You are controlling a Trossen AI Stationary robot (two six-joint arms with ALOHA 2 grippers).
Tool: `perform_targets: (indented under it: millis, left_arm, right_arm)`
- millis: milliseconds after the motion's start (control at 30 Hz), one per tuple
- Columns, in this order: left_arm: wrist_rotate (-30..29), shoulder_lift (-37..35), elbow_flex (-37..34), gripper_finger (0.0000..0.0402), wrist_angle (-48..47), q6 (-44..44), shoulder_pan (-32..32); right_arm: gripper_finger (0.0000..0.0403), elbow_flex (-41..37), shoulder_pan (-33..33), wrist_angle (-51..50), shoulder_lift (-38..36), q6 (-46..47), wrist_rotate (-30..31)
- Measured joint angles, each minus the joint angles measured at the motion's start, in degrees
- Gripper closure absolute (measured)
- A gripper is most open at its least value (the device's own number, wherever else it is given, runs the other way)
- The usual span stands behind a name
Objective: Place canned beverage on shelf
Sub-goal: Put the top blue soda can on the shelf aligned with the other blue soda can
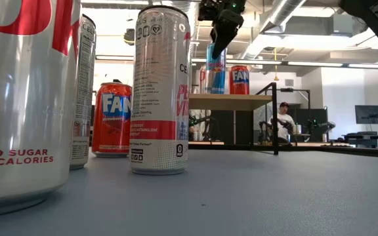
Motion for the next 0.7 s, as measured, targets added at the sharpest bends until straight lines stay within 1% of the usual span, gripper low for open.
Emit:
perform_targets:
  millis: [700]
  left_arm:
    - [1.47, 0.00, 0.00, 0.0152, 0.41, 0.68, 0.02]
  right_arm:
    - [0.0150, 0.00, 0.00, 1.13, 0.00, 0.36, 0.01]
